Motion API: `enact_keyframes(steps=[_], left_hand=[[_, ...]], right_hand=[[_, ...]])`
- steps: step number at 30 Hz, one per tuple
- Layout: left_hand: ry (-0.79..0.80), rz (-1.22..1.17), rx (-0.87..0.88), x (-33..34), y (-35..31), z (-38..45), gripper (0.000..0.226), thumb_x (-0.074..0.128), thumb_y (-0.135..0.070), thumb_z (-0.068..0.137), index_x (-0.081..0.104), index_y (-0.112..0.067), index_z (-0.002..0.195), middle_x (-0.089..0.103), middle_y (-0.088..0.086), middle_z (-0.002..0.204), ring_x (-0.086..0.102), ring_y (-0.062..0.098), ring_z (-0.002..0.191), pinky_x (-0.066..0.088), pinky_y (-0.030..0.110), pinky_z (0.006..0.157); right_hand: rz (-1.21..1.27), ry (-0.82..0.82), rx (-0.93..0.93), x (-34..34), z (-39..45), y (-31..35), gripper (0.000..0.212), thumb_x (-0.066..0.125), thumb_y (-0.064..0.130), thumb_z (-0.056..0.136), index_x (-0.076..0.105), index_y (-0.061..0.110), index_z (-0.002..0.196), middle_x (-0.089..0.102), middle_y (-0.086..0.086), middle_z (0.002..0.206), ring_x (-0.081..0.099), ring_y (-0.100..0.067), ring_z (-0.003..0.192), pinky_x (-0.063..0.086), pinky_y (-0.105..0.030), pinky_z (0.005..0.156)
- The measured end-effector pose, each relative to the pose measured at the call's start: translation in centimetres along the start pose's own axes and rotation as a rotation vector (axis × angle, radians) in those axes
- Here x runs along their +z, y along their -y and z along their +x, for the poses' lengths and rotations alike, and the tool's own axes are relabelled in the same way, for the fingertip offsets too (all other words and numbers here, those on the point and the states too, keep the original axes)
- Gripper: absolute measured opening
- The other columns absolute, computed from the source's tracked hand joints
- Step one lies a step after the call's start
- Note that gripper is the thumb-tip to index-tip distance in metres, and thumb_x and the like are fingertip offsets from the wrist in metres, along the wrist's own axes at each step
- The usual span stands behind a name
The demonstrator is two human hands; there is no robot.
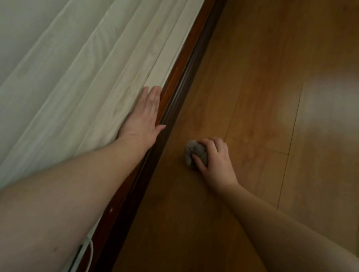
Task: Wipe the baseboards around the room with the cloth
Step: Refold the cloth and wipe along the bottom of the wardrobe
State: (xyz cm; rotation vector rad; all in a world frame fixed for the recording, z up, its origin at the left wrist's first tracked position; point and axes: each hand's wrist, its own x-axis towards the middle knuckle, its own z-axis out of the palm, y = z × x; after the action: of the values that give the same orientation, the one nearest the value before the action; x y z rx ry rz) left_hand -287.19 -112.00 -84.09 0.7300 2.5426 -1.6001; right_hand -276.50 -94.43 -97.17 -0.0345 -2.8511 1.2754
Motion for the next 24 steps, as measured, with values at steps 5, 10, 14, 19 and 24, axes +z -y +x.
enact_keyframes(steps=[5, 10, 14, 19, 24], left_hand=[[-0.041, -0.020, 0.014, 1.0, -0.5, 0.7, 0.080, -0.005, -0.050, 0.100, -0.008, 0.011, 0.151, -0.012, 0.032, 0.160, -0.014, 0.042, 0.150, -0.015, 0.058, 0.117], [-0.006, -0.042, 0.065, 0.2, -0.2, 0.7, 0.080, -0.001, -0.048, 0.101, -0.008, 0.016, 0.148, -0.018, 0.038, 0.156, -0.019, 0.047, 0.147, -0.020, 0.060, 0.113], [0.053, -0.099, 0.085, -0.3, 0.2, 1.2, 0.083, 0.000, -0.049, 0.101, -0.011, 0.021, 0.144, -0.027, 0.042, 0.150, -0.027, 0.050, 0.143, -0.026, 0.061, 0.110], [0.052, -0.112, 0.095, -0.1, 0.1, 1.6, 0.086, -0.004, -0.052, 0.098, -0.008, 0.020, 0.146, -0.027, 0.042, 0.150, -0.026, 0.049, 0.144, -0.028, 0.061, 0.109], [0.106, -0.134, 0.119, 0.1, 0.2, 1.9, 0.093, -0.003, -0.058, 0.099, -0.019, 0.026, 0.136, -0.031, 0.047, 0.142, -0.024, 0.051, 0.143, -0.029, 0.062, 0.106]], right_hand=[[-0.122, -0.042, -0.001, 0.7, 3.4, -2.8, 0.047, 0.058, 0.041, 0.096, 0.049, 0.015, 0.133, 0.050, -0.009, 0.130, 0.044, -0.024, 0.121, 0.042, -0.039, 0.105], [-0.108, -0.001, 0.006, 0.8, 3.6, -3.1, 0.049, 0.057, 0.044, 0.092, 0.045, 0.018, 0.133, 0.050, -0.010, 0.129, 0.045, -0.026, 0.122, 0.046, -0.044, 0.104], [-0.091, 0.049, 0.020, 0.3, 3.9, -2.8, 0.052, 0.061, 0.043, 0.092, 0.046, 0.015, 0.133, 0.051, -0.011, 0.132, 0.048, -0.029, 0.125, 0.046, -0.045, 0.107], [-0.122, 0.077, -0.014, 0.2, 4.2, -2.9, 0.059, 0.062, 0.051, 0.091, 0.045, 0.015, 0.134, 0.051, -0.011, 0.131, 0.050, -0.029, 0.124, 0.044, -0.042, 0.108], [-0.142, 0.076, -0.041, 0.2, 4.2, -2.6, 0.064, 0.063, 0.054, 0.088, 0.045, 0.014, 0.135, 0.051, -0.010, 0.130, 0.049, -0.028, 0.124, 0.041, -0.041, 0.110]])
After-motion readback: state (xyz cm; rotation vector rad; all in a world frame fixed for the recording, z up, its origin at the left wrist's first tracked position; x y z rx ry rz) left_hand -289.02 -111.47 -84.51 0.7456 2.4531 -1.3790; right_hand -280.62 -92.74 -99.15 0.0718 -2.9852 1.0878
